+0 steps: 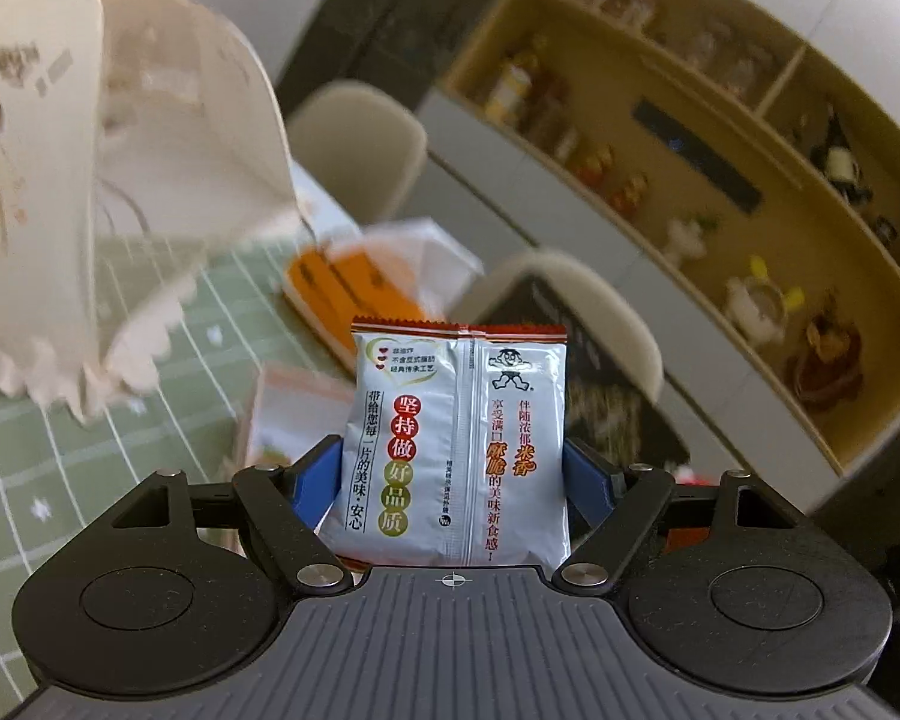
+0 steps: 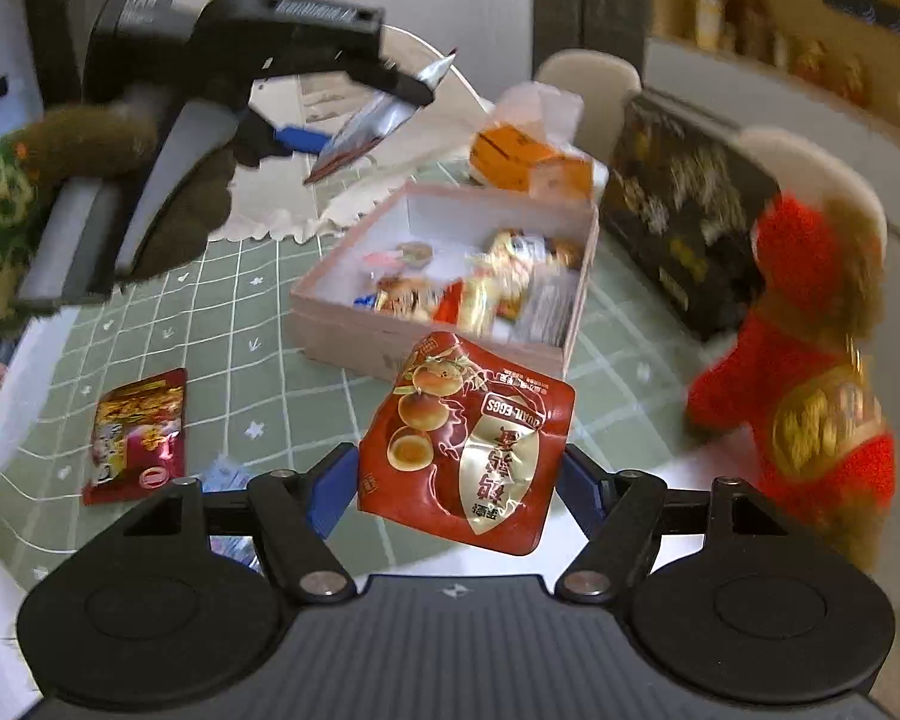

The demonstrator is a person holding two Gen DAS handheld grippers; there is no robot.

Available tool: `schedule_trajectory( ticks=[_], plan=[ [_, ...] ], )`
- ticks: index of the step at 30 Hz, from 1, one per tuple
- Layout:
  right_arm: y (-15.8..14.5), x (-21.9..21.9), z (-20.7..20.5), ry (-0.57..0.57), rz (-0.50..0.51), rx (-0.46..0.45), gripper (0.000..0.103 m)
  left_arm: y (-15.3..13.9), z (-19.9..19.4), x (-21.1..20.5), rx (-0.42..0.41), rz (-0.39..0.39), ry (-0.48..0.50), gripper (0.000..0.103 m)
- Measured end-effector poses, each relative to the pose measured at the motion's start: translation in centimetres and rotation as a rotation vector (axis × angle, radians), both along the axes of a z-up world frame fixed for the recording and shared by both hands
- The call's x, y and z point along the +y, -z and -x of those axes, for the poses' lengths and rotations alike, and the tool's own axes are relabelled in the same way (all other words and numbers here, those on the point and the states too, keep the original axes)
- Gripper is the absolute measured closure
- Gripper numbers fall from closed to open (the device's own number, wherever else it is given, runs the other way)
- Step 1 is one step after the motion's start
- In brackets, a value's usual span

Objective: Organize snacks
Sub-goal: 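Drop the white bag into the pink box while the right gripper releases the red bag there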

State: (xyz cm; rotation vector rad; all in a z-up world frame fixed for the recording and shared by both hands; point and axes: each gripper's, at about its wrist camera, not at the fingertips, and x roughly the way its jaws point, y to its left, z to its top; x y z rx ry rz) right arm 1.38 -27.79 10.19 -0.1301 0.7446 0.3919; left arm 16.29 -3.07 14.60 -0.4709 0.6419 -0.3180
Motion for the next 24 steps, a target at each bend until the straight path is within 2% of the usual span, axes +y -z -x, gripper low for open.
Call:
schedule_trajectory(
  ticks=[3, 8, 14, 17, 18, 19, 21, 22, 24],
  plan=[
    [-0.1, 0.8, -0.7, 0.011, 0.001, -0.010, 0.031, -1.1, 0.5, -0.1, -0.006, -0.012, -0.006, 0.021],
    [-0.4, 1.3, -1.3, 0.006, -0.022, -0.014, 0.031, -1.5, 0.6, -0.6, -0.013, -0.084, 0.011, 0.021],
    [-0.7, 1.2, -1.9, 0.018, -0.038, -0.024, 0.031, 0.3, -1.1, -1.0, 0.034, -0.068, 0.003, 0.021],
    [-0.6, 1.0, -2.4, 0.032, -0.038, -0.017, 0.031, 2.0, -2.7, -1.0, 0.078, -0.001, 0.020, 0.021],
    [-0.5, 0.9, -2.5, 0.036, -0.037, -0.015, 0.031, 2.9, -3.3, -1.1, 0.098, -0.005, 0.019, 0.021],
    [-0.4, 0.8, -2.7, 0.041, -0.034, -0.012, 0.031, 3.9, -3.9, -1.4, 0.122, -0.042, 0.016, 0.021],
    [-0.2, 0.7, -3.0, 0.053, -0.026, -0.005, 0.031, 5.7, -4.5, -2.7, 0.131, -0.188, 0.020, 0.021],
    [0.0, 0.6, -3.1, 0.060, -0.022, 0.000, 0.031, 6.4, -4.4, -3.5, 0.095, -0.292, 0.022, 0.021],
    [0.3, 0.2, -3.4, 0.075, -0.014, 0.012, 0.031, 7.1, -3.2, -5.1, -0.071, -0.523, 0.004, 0.021]
  ],
)
